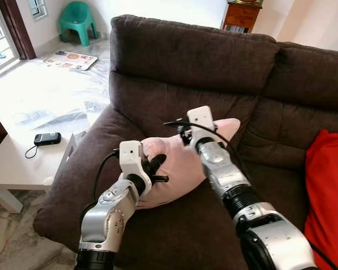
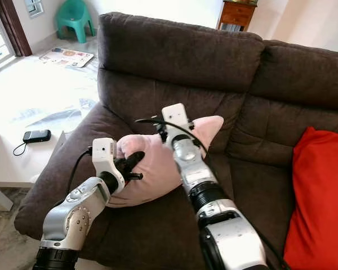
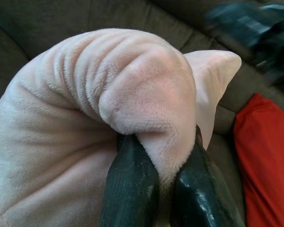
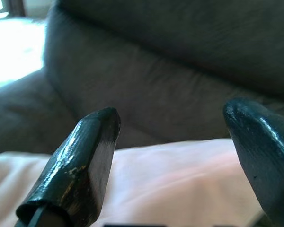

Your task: Move the pillow to the sofa from floor

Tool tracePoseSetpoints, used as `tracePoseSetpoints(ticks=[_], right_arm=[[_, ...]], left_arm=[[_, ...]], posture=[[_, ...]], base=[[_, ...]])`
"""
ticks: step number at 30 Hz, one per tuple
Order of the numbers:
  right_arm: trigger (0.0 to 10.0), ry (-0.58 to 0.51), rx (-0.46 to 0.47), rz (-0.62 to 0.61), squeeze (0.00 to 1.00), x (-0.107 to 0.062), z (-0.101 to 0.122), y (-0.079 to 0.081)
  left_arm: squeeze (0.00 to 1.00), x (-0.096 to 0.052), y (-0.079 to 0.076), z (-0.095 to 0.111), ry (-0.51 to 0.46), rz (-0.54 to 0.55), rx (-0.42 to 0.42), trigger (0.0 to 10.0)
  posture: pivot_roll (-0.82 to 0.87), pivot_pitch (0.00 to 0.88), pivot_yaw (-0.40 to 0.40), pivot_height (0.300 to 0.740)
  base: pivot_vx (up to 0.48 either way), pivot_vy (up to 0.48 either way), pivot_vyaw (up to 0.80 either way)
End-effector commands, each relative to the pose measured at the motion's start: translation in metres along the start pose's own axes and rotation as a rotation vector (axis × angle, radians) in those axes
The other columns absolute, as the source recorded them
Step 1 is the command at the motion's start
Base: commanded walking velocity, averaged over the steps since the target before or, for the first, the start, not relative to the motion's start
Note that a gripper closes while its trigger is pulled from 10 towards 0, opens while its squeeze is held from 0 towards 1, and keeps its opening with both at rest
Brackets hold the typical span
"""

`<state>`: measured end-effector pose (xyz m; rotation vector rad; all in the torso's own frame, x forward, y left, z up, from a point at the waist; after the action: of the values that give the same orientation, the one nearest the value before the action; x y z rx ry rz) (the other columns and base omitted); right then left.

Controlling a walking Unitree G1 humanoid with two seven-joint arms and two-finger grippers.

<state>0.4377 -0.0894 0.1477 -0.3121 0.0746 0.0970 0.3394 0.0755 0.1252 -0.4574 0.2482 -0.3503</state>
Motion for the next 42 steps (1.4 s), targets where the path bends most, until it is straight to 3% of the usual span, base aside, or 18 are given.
tracePoseSetpoints(ticks=[1, 2, 3, 4, 5, 6, 9, 12, 14, 15, 16, 18, 20, 23, 28, 34, 39, 42], right_arm=[[10.0, -0.034, 0.01, -0.039, 0.0, 0.0, 0.007, -0.012], [10.0, -0.034, 0.01, -0.039, 0.0, 0.0, 0.007, -0.012], [10.0, -0.039, 0.01, -0.053, 0.0, -0.001, 0.008, -0.018], [10.0, -0.049, 0.004, -0.075, 0.0, -0.003, 0.007, -0.029], [10.0, -0.049, 0.004, -0.075, 0.0, -0.003, 0.007, -0.029], [10.0, -0.059, 0.008, -0.097, 0.0, -0.004, 0.008, -0.037], [10.0, -0.086, 0.006, -0.149, 0.0, -0.01, 0.011, -0.056], [10.0, -0.1, -0.004, -0.181, 0.0, -0.017, 0.011, -0.069], [10.0, -0.114, -0.012, -0.219, 0.0, -0.026, 0.008, -0.087], [10.0, -0.116, -0.019, -0.245, 0.0, -0.033, 0.004, -0.1], [10.0, -0.106, -0.023, -0.3, 0.0, -0.045, -0.006, -0.125], [10.0, -0.055, 0.005, -0.372, 0.0, -0.057, -0.026, -0.15], [10.0, 0.011, 0.037, -0.426, 0.0, -0.066, -0.045, -0.167], [10.0, 0.089, 0.052, -0.498, 0.0, -0.083, -0.073, -0.186], [10.0, 0.146, 0.059, -0.515, 0.0, -0.096, -0.092, -0.187], [10.0, 0.164, 0.1, -0.545, 0.0, -0.101, -0.108, -0.189], [10.0, 0.228, 0.156, -0.587, 0.0, -0.111, -0.133, -0.192], [10.0, 0.254, 0.186, -0.605, 0.0, -0.116, -0.144, -0.193]], left_arm=[[0.0, 0.003, 0.002, 0.011, -0.054, 0.027, -0.007, 10.0], [0.0, 0.003, 0.002, 0.011, -0.054, 0.027, -0.007, 10.0], [0.0, 0.003, 0.012, 0.016, -0.076, 0.084, -0.017, 10.0], [0.0, 0.0, 0.038, 0.024, -0.106, 0.219, -0.035, 10.0], [0.0, 0.0, 0.038, 0.024, -0.106, 0.219, -0.035, 10.0], [0.0, -0.004, 0.054, 0.03, -0.126, 0.298, -0.055, 10.0], [0.0, -0.016, 0.084, 0.039, -0.17, 0.408, -0.122, 10.0], [0.0, -0.022, 0.098, 0.042, -0.177, 0.453, -0.104, 10.0], [0.0, -0.029, 0.112, 0.044, -0.175, 0.49, -0.08, 10.0], [0.0, -0.032, 0.119, 0.045, -0.172, 0.509, -0.063, 10.0], [0.0, -0.038, 0.13, 0.045, -0.163, 0.537, -0.045, 10.0], [0.0, -0.041, 0.139, 0.042, -0.157, 0.564, -0.054, 10.0], [0.0, -0.044, 0.145, 0.038, -0.154, 0.593, -0.072, 10.0], [0.0, -0.049, 0.158, 0.035, -0.184, 0.66, -0.17, 10.0], [0.0, -0.055, 0.169, 0.046, -0.243, 0.704, -0.207, 10.0], [0.0, -0.042, 0.166, 0.051, -0.193, 0.605, -0.1, 10.0], [0.0, -0.041, 0.178, 0.04, -0.108, 0.616, -0.04, 10.0], [0.0, -0.043, 0.184, 0.036, -0.05, 0.634, 0.045, 10.0]], posture=[[0.09, 0.0, -0.119, 0.74], [0.09, 0.0, -0.119, 0.74], [0.08, 0.0, -0.119, 0.74], [0.08, 0.0, -0.119, 0.74], [0.08, 0.0, -0.119, 0.74], [0.08, 0.0, -0.119, 0.74], [0.08, 0.0, -0.119, 0.74], [0.08, 0.0, -0.121, 0.74], [0.08, 0.0, -0.122, 0.74], [0.08, 0.0, -0.122, 0.74], [0.07, 0.0, -0.121, 0.74], [0.07, 0.0, -0.121, 0.74], [0.06, 0.0, -0.118, 0.74], [0.06, 0.0, -0.116, 0.74], [0.06, 0.0, -0.113, 0.74], [0.06, 0.0, -0.11, 0.74], [0.07, 0.0, -0.113, 0.74], [0.07, 0.0, -0.113, 0.74]], base=[[0.0, 0.0, 0.0], [0.0, 0.0, 0.0], [0.0, 0.0, 0.0], [0.0, 0.0, 0.0], [0.0, 0.0, 0.0], [0.0, 0.0, 0.0], [0.0, 0.0, 0.0], [0.0, 0.0, 0.0], [0.0, 0.0, 0.0], [0.0, 0.0, 0.0], [0.0, 0.0, 0.0], [0.0, 0.0, 0.0], [0.0, 0.0, 0.0], [0.0, 0.0, 0.0], [0.0, 0.0, 0.0], [0.0, 0.0, 0.0], [0.0, 0.0, 0.0], [0.0, 0.0, 0.0]])
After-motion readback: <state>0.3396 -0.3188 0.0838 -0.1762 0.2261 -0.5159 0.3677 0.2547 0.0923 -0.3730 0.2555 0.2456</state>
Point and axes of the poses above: a point about 5 cm out from each wrist's last joint towards the gripper, its own x axis pointing out of the wrist towards the gripper, its own z axis along the axis of the wrist's last joint, y = z × x, the point moved 5 cm from there along x, pointing out of the wrist towards the gripper, and after that the axes turned 5 degrees about -x, right-handed, at the moved point
